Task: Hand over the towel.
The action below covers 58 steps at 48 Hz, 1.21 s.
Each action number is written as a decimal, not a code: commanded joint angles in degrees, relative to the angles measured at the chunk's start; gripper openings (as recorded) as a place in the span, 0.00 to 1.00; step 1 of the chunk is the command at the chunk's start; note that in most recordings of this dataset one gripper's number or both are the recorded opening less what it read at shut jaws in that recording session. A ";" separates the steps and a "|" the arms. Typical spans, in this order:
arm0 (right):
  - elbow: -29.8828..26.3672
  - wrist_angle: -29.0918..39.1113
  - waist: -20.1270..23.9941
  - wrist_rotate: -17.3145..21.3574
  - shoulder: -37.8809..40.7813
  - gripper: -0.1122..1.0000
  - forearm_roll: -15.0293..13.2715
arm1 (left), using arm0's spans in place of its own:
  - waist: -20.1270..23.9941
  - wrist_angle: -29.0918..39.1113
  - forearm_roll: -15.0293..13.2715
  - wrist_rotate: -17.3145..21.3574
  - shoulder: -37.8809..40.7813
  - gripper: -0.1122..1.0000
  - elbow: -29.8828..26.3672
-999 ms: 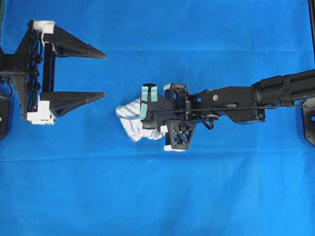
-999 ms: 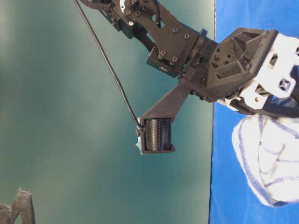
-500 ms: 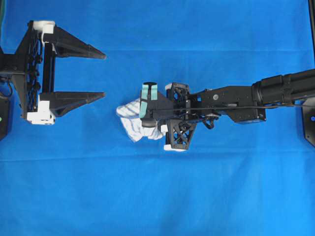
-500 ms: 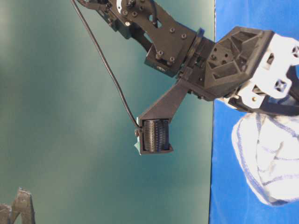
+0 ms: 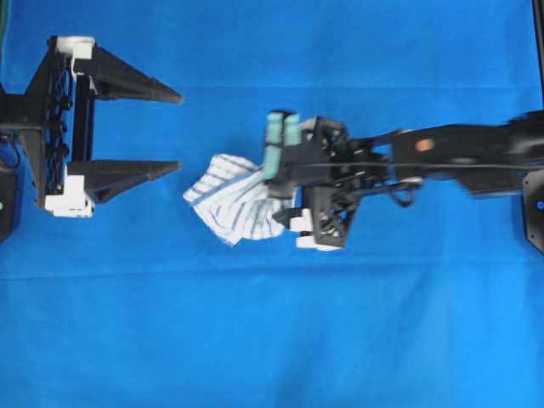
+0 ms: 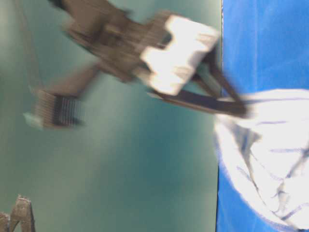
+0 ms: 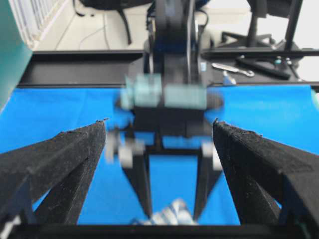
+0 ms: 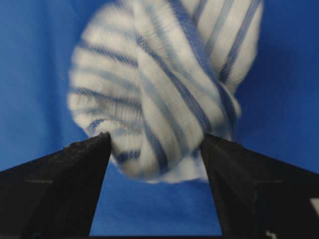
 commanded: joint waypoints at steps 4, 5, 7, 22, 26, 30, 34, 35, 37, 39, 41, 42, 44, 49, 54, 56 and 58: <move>1.41 -2.46 0.09 0.09 -9.32 0.74 -1.49 | -0.26 -0.26 0.09 0.00 -0.44 0.93 -0.88; 2.02 -3.34 0.18 0.09 -10.81 0.74 -1.93 | -0.26 -0.26 0.00 0.00 -0.44 0.93 -0.88; 2.90 -4.66 0.09 0.09 -12.92 0.74 -2.29 | -0.26 -0.26 0.09 0.00 -0.44 0.93 -0.88; 11.60 -18.28 0.18 -0.09 -25.66 0.74 -3.52 | -0.35 -0.26 0.00 0.00 -0.18 0.93 -0.88; 12.30 -20.21 0.00 -0.26 -26.19 0.74 -3.60 | -0.26 -0.26 0.00 0.09 0.00 0.93 -0.97; 12.30 -20.21 0.00 -0.44 -25.93 0.74 -3.52 | -0.26 -0.26 0.09 0.09 0.09 0.93 -0.97; 12.48 -19.42 0.00 -0.44 -26.28 0.74 -3.52 | -0.26 -0.09 0.09 0.00 -0.35 0.93 -0.79; 12.57 -19.16 0.00 -0.44 -26.54 0.74 -3.52 | -0.26 0.18 0.00 -0.09 -0.53 0.93 -0.70; 12.83 -18.72 0.00 -0.44 -27.42 0.74 -3.60 | -0.26 1.05 0.00 -0.18 -1.23 0.92 -0.44; 13.36 -18.46 0.00 -0.44 -28.56 0.74 -3.52 | -0.26 2.20 0.00 -0.18 -2.02 0.92 -0.18; 13.89 -18.19 0.00 -0.44 -29.88 0.74 -3.52 | -0.26 3.43 0.00 -0.26 -3.08 0.92 0.18; 14.24 -18.11 0.00 -0.44 -30.67 0.74 -3.52 | -0.26 4.04 0.00 -0.26 -3.60 0.92 0.35; 14.85 -17.75 0.00 -0.44 -32.17 0.74 -3.52 | -0.26 5.19 0.00 -0.26 -4.83 0.92 0.70; 16.70 -16.08 0.00 -0.44 -36.56 0.74 -3.60 | -0.35 8.17 0.09 -0.18 -8.96 0.92 2.20; 18.90 -14.41 0.00 -0.44 -40.78 0.74 -3.52 | -0.35 9.84 0.09 0.00 -13.36 0.92 4.57; 20.30 -14.15 0.00 -0.44 -42.54 0.74 -3.52 | -0.35 10.02 0.09 0.00 -14.94 0.92 5.62; 21.80 -13.97 0.00 -0.44 -44.30 0.74 -3.52 | -0.26 9.93 0.09 0.00 -16.70 0.92 6.68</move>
